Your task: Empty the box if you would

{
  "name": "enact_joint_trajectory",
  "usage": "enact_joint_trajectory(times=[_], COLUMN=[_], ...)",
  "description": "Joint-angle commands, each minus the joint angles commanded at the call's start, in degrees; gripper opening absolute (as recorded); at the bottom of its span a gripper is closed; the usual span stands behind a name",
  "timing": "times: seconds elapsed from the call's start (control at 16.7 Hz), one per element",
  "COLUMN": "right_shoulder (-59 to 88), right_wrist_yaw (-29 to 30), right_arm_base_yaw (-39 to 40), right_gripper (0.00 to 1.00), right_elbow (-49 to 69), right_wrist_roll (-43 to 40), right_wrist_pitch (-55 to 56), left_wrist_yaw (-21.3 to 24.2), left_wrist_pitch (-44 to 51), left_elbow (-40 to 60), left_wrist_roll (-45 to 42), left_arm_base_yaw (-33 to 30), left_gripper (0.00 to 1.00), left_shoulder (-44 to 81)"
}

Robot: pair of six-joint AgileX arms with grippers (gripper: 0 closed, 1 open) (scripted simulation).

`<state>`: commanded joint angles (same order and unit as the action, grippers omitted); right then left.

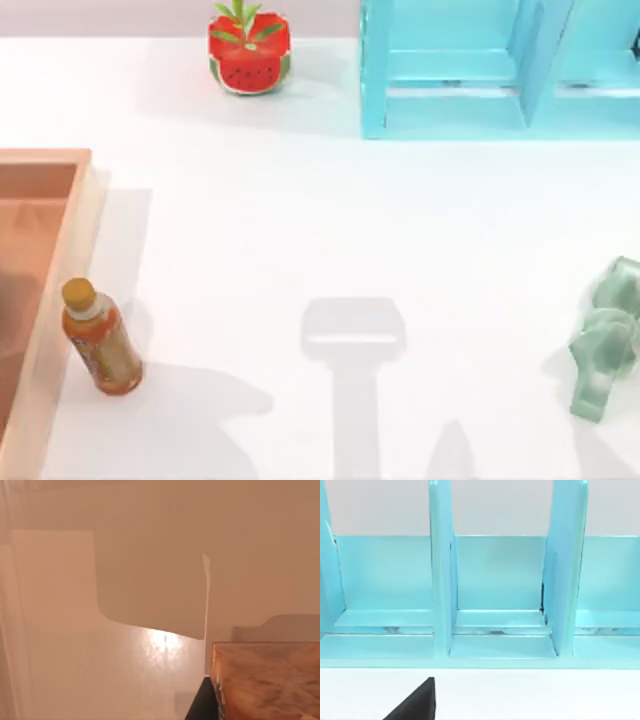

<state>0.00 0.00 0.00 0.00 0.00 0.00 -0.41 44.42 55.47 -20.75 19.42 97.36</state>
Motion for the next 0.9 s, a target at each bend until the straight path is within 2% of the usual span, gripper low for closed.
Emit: enact_joint_trajectory(times=[0.42, 0.9], right_shoulder=[0.0, 0.0], right_wrist_yaw=[0.0, 0.0], right_arm_base_yaw=[0.0, 0.0], right_gripper=[1.0, 1.0], right_elbow=[0.0, 0.0], right_wrist_roll=[0.0, 0.0], right_wrist_pitch=[0.0, 0.0], left_wrist_yaw=[-2.6, -0.4], left_wrist_pitch=[6.8, 26.4], left_elbow=[14.5, 20.1], left_wrist_roll=[2.6, 0.9], left_arm_base_yaw=[-0.8, -0.3], left_gripper=[0.0, 0.0], left_shoulder=[-1.5, -6.5])
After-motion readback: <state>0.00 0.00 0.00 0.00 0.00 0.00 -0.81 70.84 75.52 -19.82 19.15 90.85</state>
